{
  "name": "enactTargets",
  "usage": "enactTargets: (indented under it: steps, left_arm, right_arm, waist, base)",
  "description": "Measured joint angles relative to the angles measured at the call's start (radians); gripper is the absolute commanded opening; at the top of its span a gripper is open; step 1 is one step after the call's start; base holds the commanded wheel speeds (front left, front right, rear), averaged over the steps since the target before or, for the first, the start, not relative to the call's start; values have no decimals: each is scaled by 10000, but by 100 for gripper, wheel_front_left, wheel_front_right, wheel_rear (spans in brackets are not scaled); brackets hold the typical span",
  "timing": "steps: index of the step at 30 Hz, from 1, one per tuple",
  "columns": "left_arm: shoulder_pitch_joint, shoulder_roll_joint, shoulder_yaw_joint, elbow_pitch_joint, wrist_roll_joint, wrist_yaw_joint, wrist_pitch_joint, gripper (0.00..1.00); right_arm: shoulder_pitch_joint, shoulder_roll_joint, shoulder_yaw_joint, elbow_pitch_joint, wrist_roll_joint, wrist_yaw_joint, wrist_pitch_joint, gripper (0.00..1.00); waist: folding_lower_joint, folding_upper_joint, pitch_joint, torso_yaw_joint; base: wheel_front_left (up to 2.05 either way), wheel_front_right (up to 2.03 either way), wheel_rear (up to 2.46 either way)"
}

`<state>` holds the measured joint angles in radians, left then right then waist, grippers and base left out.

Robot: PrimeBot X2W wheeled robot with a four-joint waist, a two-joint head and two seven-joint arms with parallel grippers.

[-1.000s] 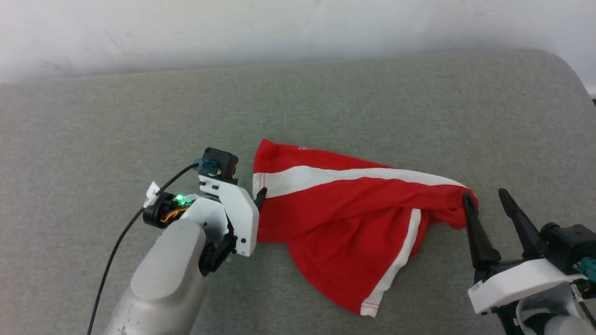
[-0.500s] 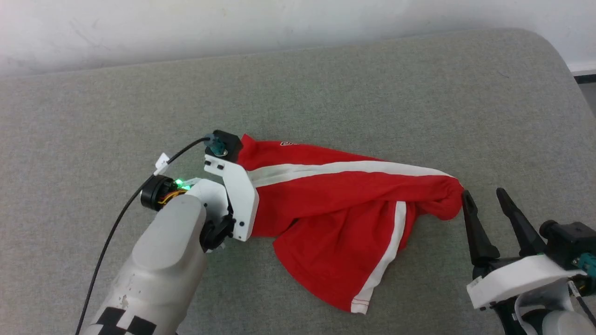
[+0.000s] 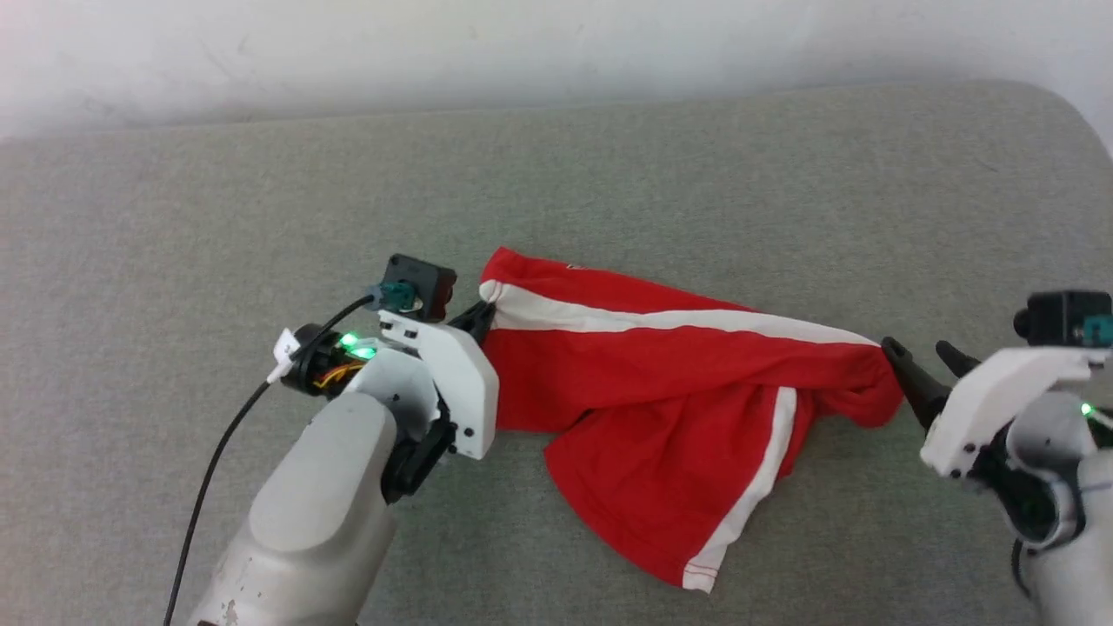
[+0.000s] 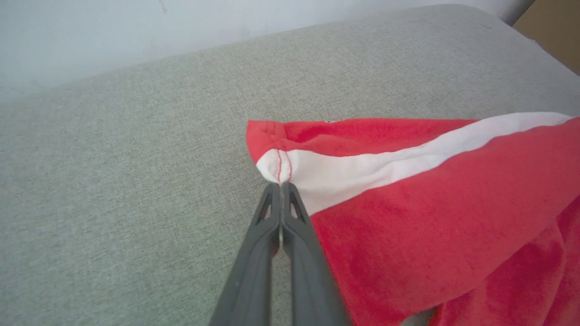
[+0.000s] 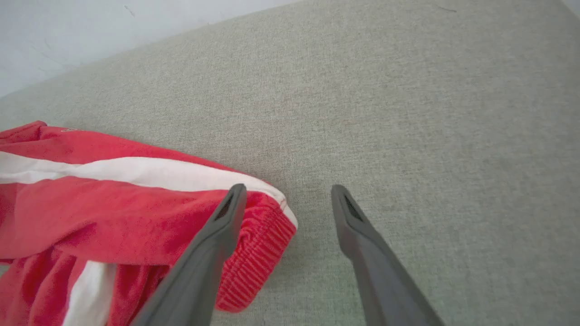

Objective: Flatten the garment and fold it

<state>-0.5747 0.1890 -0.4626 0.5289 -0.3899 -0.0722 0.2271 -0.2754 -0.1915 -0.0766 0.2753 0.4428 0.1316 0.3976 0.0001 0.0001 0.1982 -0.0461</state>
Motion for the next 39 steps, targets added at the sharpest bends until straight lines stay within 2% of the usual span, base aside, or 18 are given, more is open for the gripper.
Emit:
enactTargets:
  steps: [4, 10, 11, 12, 13, 14, 16, 20, 25, 33, 36, 39]
  left_arm:
    - [3, -58, -109, -483, 23, 25, -92, 0]
    - [12, -56, -142, -871, 23, 40, -90, 0]
    - [18, -52, -144, -903, 23, 40, -90, 0]
    - [28, -50, -148, -924, 15, 40, -90, 0]
    - [37, -46, -148, -940, 0, 40, -90, 0]
    - [51, -33, -148, -953, -8, 44, -90, 0]
    - [129, -10, -150, -970, -21, 58, -90, 0]
    - [275, 59, -150, -1089, -56, 88, -336, 0]
    - [401, 330, 94, -1624, -75, 267, -803, 0]
    - [307, 999, 757, -2947, -226, 548, -982, 0]
    - [-256, 1154, 1035, -2951, -420, 541, -853, 0]
    - [-1235, 1239, 1235, -2683, -453, 453, -773, 0]
  right_arm:
    - [-921, -690, 556, 1151, 188, -2, 1515, 100]
    - [-1750, -1066, 1206, 2410, 232, 4, 3022, 100]
    - [-1862, -1127, 1312, 2508, 226, 2, 3160, 85]
    - [-1944, -1185, 1407, 2589, 219, 4, 3242, 48]
    - [-2000, -1202, 1467, 2648, 226, 4, 3308, 27]
    - [-2043, -1198, 1505, 2696, 242, 4, 3323, 0]
    - [-2111, -1195, 1630, 2742, 259, 13, 3242, 0]
    - [-2103, -1229, 1785, 2648, 228, 10, 2146, 0]
    - [-2101, -1369, 1952, 1532, 48, 4, 1348, 0]
    - [-2092, -1789, 2008, -1220, -144, 2, 2104, 0]
    - [-2431, -1833, 1969, -1626, -165, 2, 2608, 0]
    - [-3425, -1824, 2023, -1615, -163, 2, 2832, 0]
  waist:
    - [0, 0, 131, 245]
    - [-2, 0, 377, 444]
    - [-3, 0, 402, 469]
    - [-2, 0, 424, 492]
    - [-3, 0, 442, 513]
    - [-3, 0, 453, 528]
    - [-2, 0, 437, 540]
    - [-1, 0, 293, 553]
    - [-1, 0, -76, 552]
    - [-3, 0, -752, 559]
    - [-3, 0, -815, 583]
    - [-2, 0, -673, 597]
  base:
    - [0, 0, 0]
    - [0, 0, 0]
    - [0, 0, 0]
    - [0, 0, 0]
    - [0, 0, 0]
    - [0, 0, 0]
    - [0, 0, 0]
    - [0, 0, 0]
    - [0, 0, 0]
    - [0, 0, 0]
    - [0, 0, 0]
    - [0, 0, 0]
